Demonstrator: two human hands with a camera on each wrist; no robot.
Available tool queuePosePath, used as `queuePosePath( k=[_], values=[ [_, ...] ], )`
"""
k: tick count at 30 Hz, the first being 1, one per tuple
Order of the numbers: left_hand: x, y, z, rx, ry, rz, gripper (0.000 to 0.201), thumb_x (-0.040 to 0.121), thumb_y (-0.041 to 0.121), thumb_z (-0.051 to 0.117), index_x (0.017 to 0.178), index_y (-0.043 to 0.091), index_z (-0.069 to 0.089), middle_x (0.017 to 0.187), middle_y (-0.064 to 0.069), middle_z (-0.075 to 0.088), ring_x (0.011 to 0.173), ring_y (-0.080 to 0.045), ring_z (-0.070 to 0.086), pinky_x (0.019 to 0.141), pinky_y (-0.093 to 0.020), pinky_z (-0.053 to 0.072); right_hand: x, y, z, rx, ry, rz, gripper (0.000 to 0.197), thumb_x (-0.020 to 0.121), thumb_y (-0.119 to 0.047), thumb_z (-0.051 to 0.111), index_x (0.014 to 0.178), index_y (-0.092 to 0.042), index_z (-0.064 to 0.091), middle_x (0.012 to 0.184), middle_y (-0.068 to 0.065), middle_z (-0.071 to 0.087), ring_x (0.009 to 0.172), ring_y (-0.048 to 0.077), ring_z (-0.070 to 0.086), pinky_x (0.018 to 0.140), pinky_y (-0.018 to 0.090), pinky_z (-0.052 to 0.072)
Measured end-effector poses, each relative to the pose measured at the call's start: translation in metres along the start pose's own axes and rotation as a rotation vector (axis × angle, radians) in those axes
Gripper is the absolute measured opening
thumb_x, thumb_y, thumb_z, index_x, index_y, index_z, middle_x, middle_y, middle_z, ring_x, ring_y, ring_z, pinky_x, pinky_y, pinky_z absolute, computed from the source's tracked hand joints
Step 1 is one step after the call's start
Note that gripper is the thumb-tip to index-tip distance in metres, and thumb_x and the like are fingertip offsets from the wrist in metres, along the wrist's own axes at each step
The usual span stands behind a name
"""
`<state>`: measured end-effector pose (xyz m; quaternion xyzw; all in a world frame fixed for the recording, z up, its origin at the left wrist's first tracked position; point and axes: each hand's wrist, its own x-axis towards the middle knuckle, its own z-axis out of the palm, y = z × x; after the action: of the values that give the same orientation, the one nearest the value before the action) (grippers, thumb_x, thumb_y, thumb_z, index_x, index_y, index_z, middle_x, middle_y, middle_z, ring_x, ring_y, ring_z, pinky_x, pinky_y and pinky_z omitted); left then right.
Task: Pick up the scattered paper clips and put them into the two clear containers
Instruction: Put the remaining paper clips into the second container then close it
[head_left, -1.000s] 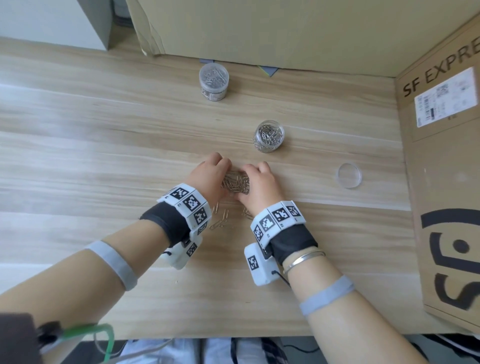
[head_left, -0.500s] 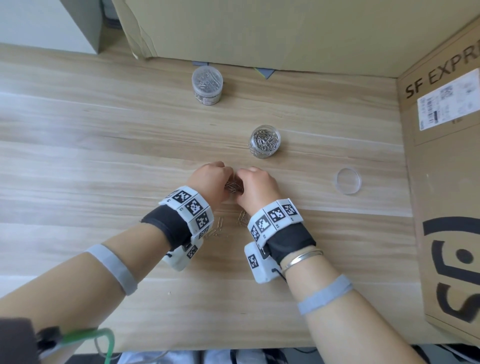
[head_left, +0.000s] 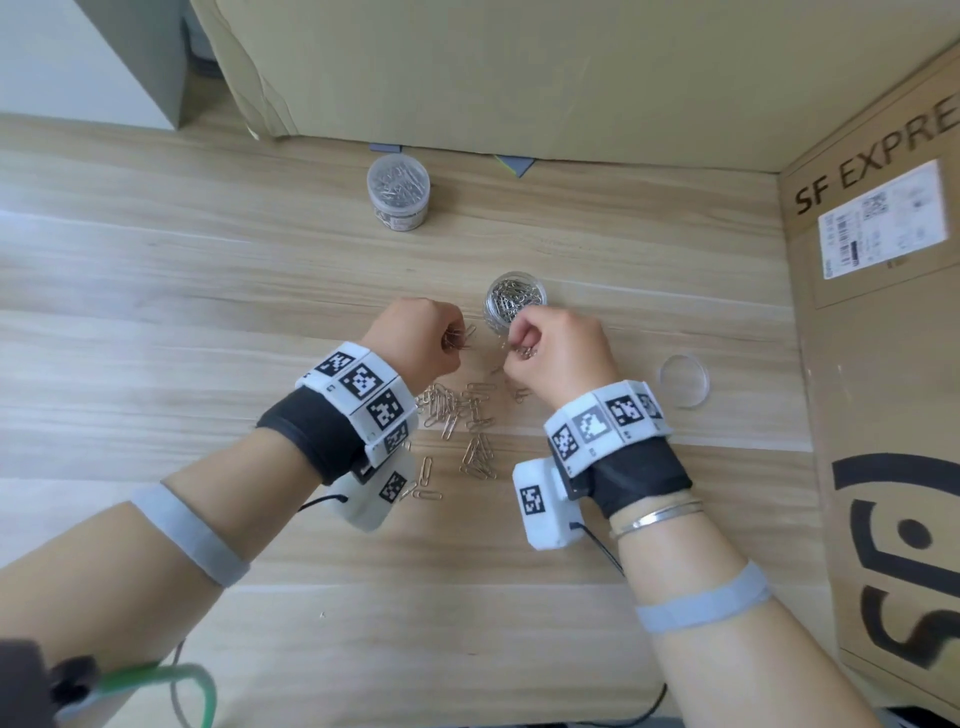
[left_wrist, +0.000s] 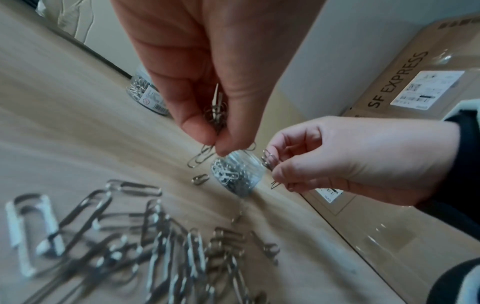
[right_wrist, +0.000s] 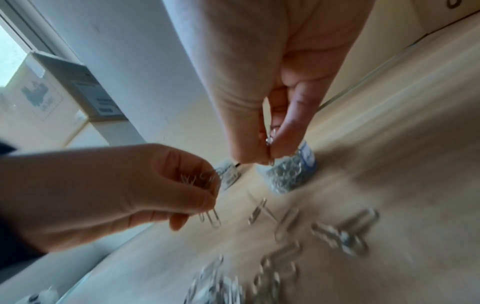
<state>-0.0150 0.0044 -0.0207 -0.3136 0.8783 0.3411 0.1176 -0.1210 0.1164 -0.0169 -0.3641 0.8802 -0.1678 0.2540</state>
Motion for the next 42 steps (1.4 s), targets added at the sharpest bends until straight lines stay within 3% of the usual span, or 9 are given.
queuePosePath(
  k=[7, 15, 20, 24, 27, 32, 35, 38, 42],
  values=[
    [0.012, 0.013, -0.013, -0.033, 0.043, 0.033, 0.013, 0.078, 0.005, 0.059, 0.09, 0.006, 0.066, 0.093, -0.013, 0.07, 0.089, -0.029, 0.062, 0.077, -0.034, 0.048, 0.037, -0.003, -0.02, -0.02, 0.072, 0.021, 0.01, 0.073, -0.008, 0.065, 0.08, -0.016, 0.068, 0.074, -0.004, 0.06, 0.079, 0.019, 0.063, 0.075, 0.03, 0.054],
    [0.028, 0.03, -0.021, -0.044, 0.056, 0.044, 0.018, 0.081, 0.006, 0.057, 0.096, 0.007, 0.067, 0.1, -0.01, 0.07, 0.095, -0.027, 0.062, 0.08, -0.03, 0.047, 0.043, 0.001, -0.023, 0.121, 0.103, 0.05, 0.012, 0.081, -0.017, 0.069, 0.092, -0.015, 0.071, 0.089, 0.0, 0.072, 0.08, 0.015, 0.065, 0.085, 0.027, 0.053],
    [0.04, 0.04, -0.018, -0.054, 0.055, 0.047, 0.019, 0.081, 0.006, 0.056, 0.096, 0.007, 0.067, 0.102, -0.01, 0.069, 0.099, -0.028, 0.062, 0.084, -0.034, 0.05, 0.037, 0.015, -0.035, 0.188, 0.214, 0.107, 0.016, 0.09, -0.017, 0.056, 0.094, -0.015, 0.071, 0.091, 0.001, 0.072, 0.082, 0.016, 0.068, 0.082, 0.024, 0.052],
    [0.052, 0.049, -0.012, -0.006, 0.043, 0.059, 0.021, 0.084, 0.004, 0.053, 0.101, 0.006, 0.065, 0.107, -0.011, 0.067, 0.102, -0.027, 0.059, 0.075, -0.026, 0.041, 0.032, 0.027, -0.035, 0.135, 0.203, 0.145, 0.017, 0.09, -0.017, 0.054, 0.096, -0.015, 0.07, 0.093, 0.001, 0.072, 0.08, 0.015, 0.065, 0.075, 0.02, 0.047],
    [0.057, 0.049, -0.007, 0.009, 0.036, 0.054, 0.022, 0.084, 0.005, 0.055, 0.103, 0.008, 0.064, 0.109, -0.011, 0.065, 0.102, -0.027, 0.058, 0.077, -0.028, 0.043, 0.027, 0.034, -0.033, 0.118, 0.196, 0.153, 0.017, 0.089, -0.017, 0.054, 0.095, -0.016, 0.07, 0.093, 0.001, 0.072, 0.079, 0.014, 0.062, 0.073, 0.021, 0.046],
    [0.056, 0.046, -0.005, -0.015, 0.027, 0.076, 0.032, 0.08, 0.009, 0.066, 0.112, 0.012, 0.063, 0.112, -0.008, 0.065, 0.104, -0.024, 0.06, 0.089, -0.033, 0.047, 0.022, 0.043, -0.028, 0.088, 0.175, 0.164, 0.018, 0.089, -0.016, 0.053, 0.097, -0.017, 0.07, 0.096, 0.0, 0.072, 0.088, 0.017, 0.065, 0.078, 0.024, 0.049],
    [0.054, 0.046, -0.007, -0.071, 0.032, 0.098, 0.036, 0.083, 0.011, 0.064, 0.119, 0.013, 0.061, 0.117, -0.005, 0.067, 0.108, -0.019, 0.062, 0.093, -0.026, 0.045, 0.022, 0.045, -0.022, 0.034, 0.13, 0.13, 0.027, 0.092, -0.012, 0.05, 0.111, -0.017, 0.067, 0.113, 0.002, 0.068, 0.102, 0.019, 0.063, 0.089, 0.025, 0.045],
    [0.05, 0.045, -0.008, -0.135, 0.086, 0.092, 0.03, 0.089, 0.01, 0.054, 0.118, 0.013, 0.062, 0.115, -0.004, 0.069, 0.104, -0.018, 0.064, 0.089, -0.023, 0.045, 0.028, 0.047, -0.013, -0.067, 0.052, 0.097, 0.041, 0.093, -0.004, 0.043, 0.131, -0.016, 0.053, 0.135, 0.004, 0.051, 0.124, 0.024, 0.046, 0.103, 0.023, 0.032],
    [0.047, 0.031, -0.01, -0.207, 0.253, 0.033, 0.023, 0.089, 0.003, 0.047, 0.106, 0.007, 0.062, 0.105, -0.012, 0.068, 0.092, -0.029, 0.065, 0.08, -0.033, 0.051, 0.032, 0.049, -0.004, -0.132, -0.014, 0.11, 0.052, 0.091, 0.002, 0.04, 0.138, -0.02, 0.045, 0.143, 0.005, 0.039, 0.13, 0.029, 0.03, 0.107, 0.027, 0.024]
  ],
)
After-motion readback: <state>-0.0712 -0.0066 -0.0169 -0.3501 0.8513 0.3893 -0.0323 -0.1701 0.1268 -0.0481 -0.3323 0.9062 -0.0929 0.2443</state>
